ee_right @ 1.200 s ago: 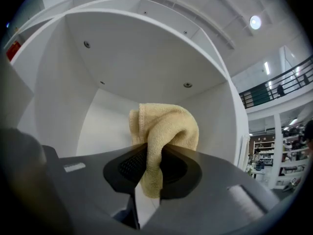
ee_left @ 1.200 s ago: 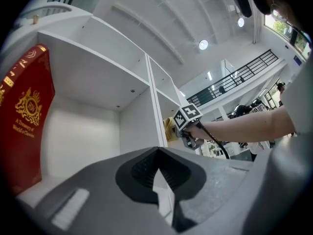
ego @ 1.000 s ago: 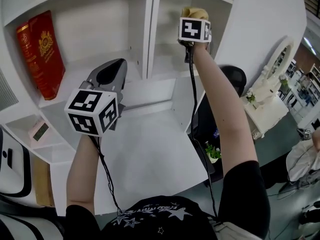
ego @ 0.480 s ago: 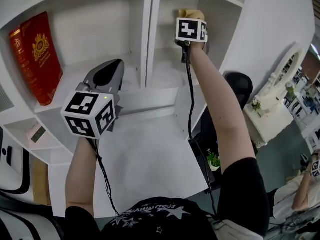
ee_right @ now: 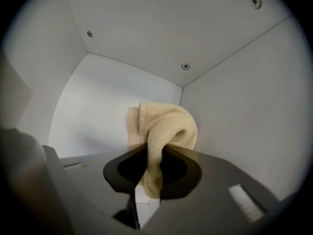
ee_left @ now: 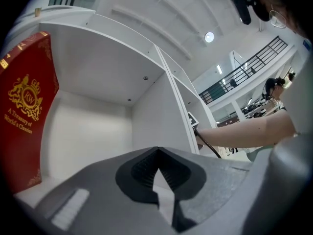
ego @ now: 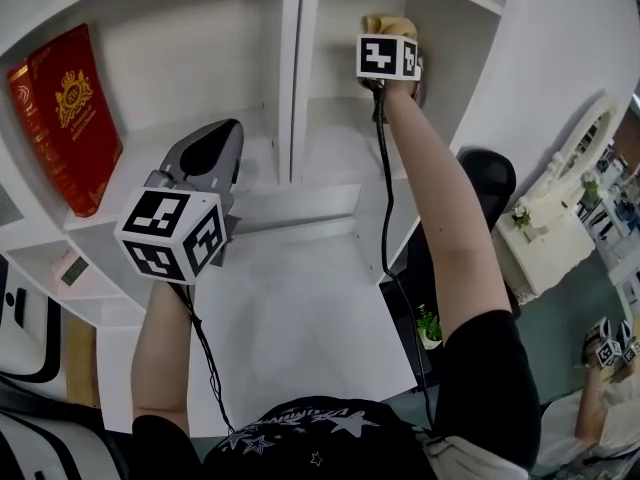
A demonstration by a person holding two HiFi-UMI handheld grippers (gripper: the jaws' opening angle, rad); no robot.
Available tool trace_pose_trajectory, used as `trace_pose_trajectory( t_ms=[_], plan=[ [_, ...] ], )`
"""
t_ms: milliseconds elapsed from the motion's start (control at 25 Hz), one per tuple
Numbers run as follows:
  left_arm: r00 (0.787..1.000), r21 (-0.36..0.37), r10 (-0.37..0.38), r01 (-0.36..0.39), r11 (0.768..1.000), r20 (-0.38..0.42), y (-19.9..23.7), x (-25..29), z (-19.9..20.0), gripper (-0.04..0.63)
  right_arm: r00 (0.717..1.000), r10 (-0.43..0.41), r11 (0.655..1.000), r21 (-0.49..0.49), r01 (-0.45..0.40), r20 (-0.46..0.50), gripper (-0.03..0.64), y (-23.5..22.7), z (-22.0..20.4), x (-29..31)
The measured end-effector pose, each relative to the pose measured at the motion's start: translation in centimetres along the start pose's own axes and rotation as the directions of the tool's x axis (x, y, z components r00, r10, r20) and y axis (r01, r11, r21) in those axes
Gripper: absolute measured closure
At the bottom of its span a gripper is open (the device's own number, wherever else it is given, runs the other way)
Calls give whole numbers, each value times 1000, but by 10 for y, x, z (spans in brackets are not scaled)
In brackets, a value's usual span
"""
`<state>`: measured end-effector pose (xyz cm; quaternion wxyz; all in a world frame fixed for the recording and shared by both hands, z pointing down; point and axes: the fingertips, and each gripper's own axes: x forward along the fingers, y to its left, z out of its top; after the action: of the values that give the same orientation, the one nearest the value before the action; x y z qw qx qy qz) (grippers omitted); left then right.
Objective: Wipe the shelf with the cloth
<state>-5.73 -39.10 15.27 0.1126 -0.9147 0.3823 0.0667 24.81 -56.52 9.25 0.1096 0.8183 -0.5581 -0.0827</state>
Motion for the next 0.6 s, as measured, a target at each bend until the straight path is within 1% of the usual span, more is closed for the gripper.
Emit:
trace_pose_trajectory(
  t_ms=[200,400,600],
  plan=[
    [1000,1,12,-12,1000,-4,6,2,-2,594,1000,-9,1000,2,9,8,535,0,-1,1],
    [1000,-4,2,-2,1000,-3,1,2,0,592,1000,-1,999,51,2,-30,534,-3,-10,-2],
    [1000,-3,-6,6,1000,3,-3,-5,4,592,1000,-5,998,65,7,-28,534,-9,-13,-18]
  ],
)
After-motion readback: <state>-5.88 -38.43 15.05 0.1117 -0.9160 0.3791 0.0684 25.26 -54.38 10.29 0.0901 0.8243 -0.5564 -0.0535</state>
